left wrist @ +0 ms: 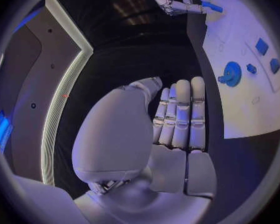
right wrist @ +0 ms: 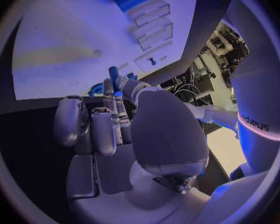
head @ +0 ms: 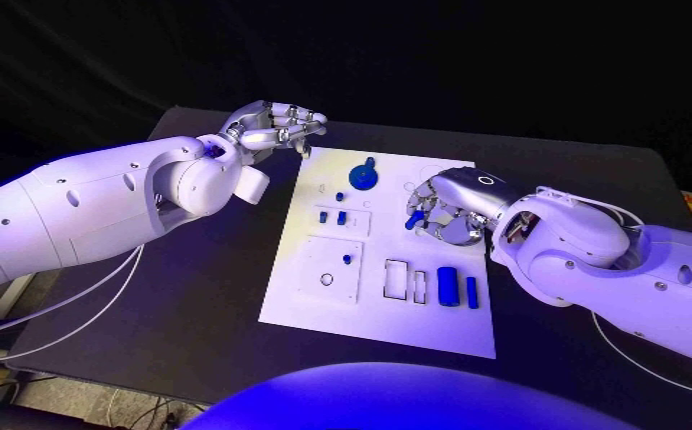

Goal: Assemble the parts on the task board

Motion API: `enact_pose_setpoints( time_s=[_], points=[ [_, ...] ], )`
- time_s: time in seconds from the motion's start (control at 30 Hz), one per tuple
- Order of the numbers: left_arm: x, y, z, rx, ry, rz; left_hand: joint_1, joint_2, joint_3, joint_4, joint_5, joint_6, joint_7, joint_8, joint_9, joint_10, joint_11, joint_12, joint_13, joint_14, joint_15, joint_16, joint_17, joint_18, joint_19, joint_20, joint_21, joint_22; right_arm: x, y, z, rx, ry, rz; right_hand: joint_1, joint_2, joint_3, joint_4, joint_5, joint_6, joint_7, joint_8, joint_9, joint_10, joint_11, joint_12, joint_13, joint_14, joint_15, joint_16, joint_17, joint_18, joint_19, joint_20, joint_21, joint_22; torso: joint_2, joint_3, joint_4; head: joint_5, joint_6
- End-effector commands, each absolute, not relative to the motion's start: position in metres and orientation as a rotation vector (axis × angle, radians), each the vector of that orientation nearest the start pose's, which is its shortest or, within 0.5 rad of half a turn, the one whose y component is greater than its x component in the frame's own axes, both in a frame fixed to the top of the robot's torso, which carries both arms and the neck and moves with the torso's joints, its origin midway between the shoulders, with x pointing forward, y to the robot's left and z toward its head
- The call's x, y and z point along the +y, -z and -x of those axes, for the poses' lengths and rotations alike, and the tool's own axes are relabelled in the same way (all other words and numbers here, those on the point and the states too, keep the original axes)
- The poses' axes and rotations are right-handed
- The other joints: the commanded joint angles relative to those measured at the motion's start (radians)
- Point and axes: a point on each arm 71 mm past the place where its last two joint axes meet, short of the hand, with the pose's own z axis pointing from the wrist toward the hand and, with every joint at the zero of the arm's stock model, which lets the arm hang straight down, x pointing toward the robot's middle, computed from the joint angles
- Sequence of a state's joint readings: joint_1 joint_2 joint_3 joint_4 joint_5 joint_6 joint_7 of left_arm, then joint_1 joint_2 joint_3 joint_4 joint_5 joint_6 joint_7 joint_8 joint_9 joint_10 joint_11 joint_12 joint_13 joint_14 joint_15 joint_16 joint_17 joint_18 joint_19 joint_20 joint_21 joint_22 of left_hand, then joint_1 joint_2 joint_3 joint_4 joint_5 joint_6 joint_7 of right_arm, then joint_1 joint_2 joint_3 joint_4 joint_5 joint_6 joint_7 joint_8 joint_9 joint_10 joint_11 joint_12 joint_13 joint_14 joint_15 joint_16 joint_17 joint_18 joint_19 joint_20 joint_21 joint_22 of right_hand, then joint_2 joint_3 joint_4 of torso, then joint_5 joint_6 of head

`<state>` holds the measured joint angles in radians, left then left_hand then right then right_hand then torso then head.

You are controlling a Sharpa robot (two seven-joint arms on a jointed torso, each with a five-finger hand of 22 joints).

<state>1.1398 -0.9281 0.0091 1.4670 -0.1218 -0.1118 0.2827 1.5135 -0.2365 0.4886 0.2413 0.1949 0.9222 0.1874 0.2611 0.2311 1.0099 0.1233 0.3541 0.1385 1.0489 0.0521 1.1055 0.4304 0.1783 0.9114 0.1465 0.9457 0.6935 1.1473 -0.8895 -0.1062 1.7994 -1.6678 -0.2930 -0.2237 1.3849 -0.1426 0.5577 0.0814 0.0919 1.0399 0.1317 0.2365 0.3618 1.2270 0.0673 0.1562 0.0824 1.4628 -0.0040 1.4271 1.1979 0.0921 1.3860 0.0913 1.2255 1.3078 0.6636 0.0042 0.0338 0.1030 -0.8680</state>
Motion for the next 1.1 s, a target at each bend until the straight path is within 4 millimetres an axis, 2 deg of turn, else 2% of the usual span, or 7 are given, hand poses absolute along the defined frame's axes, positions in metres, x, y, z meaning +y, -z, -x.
enact_pose_setpoints(
  time_s=[0.03,0.23,0.5,0.63,0.9,1.1],
  points=[
    [0.255,0.198,-0.488,1.587,1.540,1.077,-0.009,-0.002,0.005,-0.001,0.003,-0.006,0.003,0.004,0.001,-0.007,0.002,0.003,0.001,-0.003,-0.001,-0.004,-0.001,0.006,0.003,0.001,-0.006,-0.001,-0.136,0.195,-0.396,1.664,-0.761,0.371,0.001,0.001,0.003,-0.002,0.001,0.007,0.001,0.014,0.019,0.007,-0.002,-0.003,0.000,0.040,-0.007,0.005,0.000,-0.012,0.006,0.003,0.005,0.004,-0.001,-0.0005,-0.0002,0.003,0.001],
    [0.253,0.199,-0.488,1.590,1.545,1.079,-0.009,-0.001,0.006,-0.002,0.003,-0.007,0.003,0.004,0.001,-0.008,0.002,0.005,0.001,-0.003,-0.001,-0.004,-0.002,0.006,0.003,0.001,-0.007,-0.002,-0.107,0.189,-0.383,1.643,-0.865,0.398,-0.001,-0.003,0.004,-0.003,0.002,0.007,0.002,0.014,0.020,0.007,-0.001,-0.005,0.000,0.040,-0.007,0.004,-0.002,-0.011,0.005,0.003,0.003,0.003,0.002,0.0011,0.0002,0.007,0.003],
    [0.249,0.199,-0.488,1.594,1.553,1.079,-0.009,-0.001,0.006,-0.002,0.003,-0.007,0.003,0.004,0.001,-0.008,0.002,0.005,0.001,-0.003,-0.001,-0.004,-0.002,0.006,0.003,0.001,-0.007,-0.002,-0.064,0.196,-0.368,1.626,-0.989,0.453,-0.001,-0.003,0.005,-0.003,0.003,0.006,0.002,0.014,0.021,0.007,-0.001,-0.007,-0.001,0.039,-0.006,0.003,-0.004,-0.010,0.003,0.003,-0.001,0.000,0.003,-0.0005,0.0034,0.010,0.004],
    [0.248,0.199,-0.488,1.595,1.557,1.079,-0.009,-0.001,0.006,-0.002,0.003,-0.007,0.003,0.004,0.001,-0.008,0.002,0.005,0.001,-0.003,-0.001,-0.004,-0.002,0.006,0.003,0.001,-0.007,-0.002,-0.050,0.206,-0.362,1.640,-1.027,0.471,-0.001,-0.003,0.005,-0.003,0.003,0.006,0.002,0.014,0.021,0.007,-0.001,-0.007,-0.001,0.039,-0.006,0.003,-0.004,-0.010,0.003,0.003,-0.001,0.000,0.003,-0.0018,0.0026,0.015,0.003],
    [0.246,0.199,-0.488,1.598,1.563,1.077,-0.009,-0.001,0.006,-0.002,0.003,-0.007,0.003,0.004,0.001,-0.008,0.002,0.005,0.001,-0.003,-0.001,-0.004,-0.002,0.006,0.003,0.001,-0.007,-0.002,-0.036,0.230,-0.358,1.693,-1.037,0.499,-0.002,-0.004,0.007,-0.004,0.006,0.005,0.003,0.014,0.021,0.007,0.000,-0.009,-0.001,0.039,-0.006,0.003,-0.005,-0.010,0.002,0.003,-0.003,-0.002,0.003,0.0005,0.0003,0.029,-0.003],
    [0.245,0.199,-0.488,1.599,1.564,1.078,-0.009,-0.001,0.006,-0.002,0.003,-0.007,0.003,0.004,0.001,-0.008,0.002,0.005,0.001,-0.003,-0.001,-0.004,-0.002,0.006,0.003,0.001,-0.007,-0.002,-0.032,0.243,-0.359,1.734,-1.018,0.518,-0.004,-0.005,0.007,-0.004,0.007,0.004,0.004,0.014,0.022,0.007,0.000,-0.010,-0.001,0.039,-0.006,0.003,-0.005,-0.010,0.002,0.003,-0.003,-0.001,0.004,0.0013,0.0007,0.030,-0.005]
  ],
)
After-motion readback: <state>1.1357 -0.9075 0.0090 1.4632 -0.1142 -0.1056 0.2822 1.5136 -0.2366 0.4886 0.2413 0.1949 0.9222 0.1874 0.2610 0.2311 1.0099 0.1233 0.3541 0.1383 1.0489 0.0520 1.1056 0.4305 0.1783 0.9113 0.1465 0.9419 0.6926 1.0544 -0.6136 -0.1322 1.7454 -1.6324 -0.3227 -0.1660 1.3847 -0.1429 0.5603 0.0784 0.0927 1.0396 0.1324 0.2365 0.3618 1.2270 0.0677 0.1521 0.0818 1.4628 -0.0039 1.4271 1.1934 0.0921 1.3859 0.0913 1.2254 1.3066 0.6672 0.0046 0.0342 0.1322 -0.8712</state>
